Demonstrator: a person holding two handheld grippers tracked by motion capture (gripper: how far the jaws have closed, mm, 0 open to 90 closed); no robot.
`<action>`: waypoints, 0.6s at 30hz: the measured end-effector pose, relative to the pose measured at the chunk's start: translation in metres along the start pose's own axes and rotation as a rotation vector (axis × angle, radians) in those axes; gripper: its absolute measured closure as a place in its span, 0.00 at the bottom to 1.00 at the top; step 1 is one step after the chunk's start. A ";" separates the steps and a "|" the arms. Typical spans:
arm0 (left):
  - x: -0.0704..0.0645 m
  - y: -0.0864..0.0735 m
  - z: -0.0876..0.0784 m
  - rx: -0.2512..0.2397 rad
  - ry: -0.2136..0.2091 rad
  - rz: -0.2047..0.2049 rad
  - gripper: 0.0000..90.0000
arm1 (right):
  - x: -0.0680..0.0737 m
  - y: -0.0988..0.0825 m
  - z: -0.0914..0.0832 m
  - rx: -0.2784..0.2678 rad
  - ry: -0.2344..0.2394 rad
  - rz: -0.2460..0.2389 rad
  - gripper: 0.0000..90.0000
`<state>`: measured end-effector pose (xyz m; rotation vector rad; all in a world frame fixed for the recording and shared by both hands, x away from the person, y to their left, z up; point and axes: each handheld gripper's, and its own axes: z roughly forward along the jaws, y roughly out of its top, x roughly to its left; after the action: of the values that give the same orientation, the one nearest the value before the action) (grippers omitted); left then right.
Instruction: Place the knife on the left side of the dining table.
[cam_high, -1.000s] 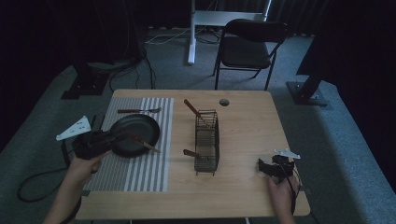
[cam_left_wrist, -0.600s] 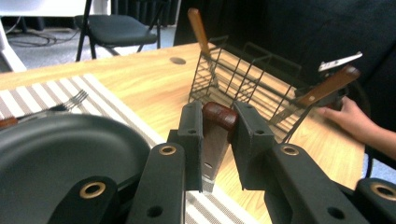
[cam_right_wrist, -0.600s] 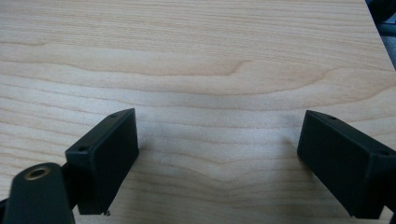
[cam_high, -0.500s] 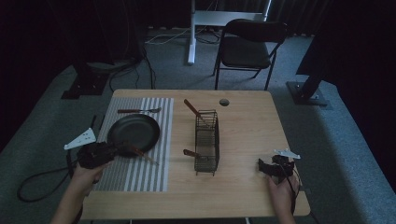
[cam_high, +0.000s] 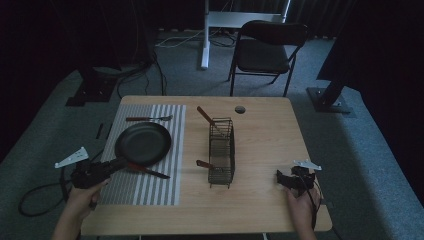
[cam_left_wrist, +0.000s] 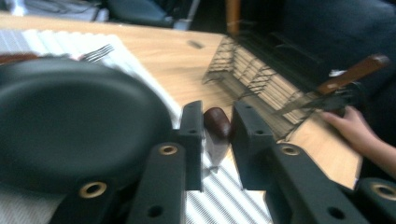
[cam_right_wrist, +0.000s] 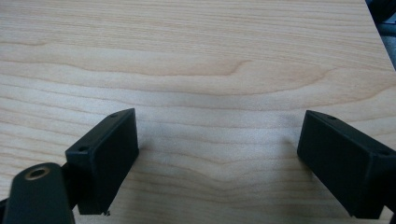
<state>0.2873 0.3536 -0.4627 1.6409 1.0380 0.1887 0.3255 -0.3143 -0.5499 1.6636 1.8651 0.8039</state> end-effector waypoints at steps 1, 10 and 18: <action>0.004 -0.004 -0.002 0.003 0.010 -0.017 0.85 | 0.000 0.000 0.000 0.000 0.000 0.001 0.13; 0.035 -0.040 -0.005 0.037 0.076 -0.197 0.79 | 0.000 0.000 0.000 0.000 0.000 0.000 0.13; 0.050 -0.059 0.007 0.102 0.177 -0.260 0.67 | 0.000 0.000 0.000 0.000 0.000 0.000 0.13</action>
<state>0.2903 0.3828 -0.5346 1.5823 1.4042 0.1103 0.3255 -0.3143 -0.5499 1.6641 1.8648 0.8038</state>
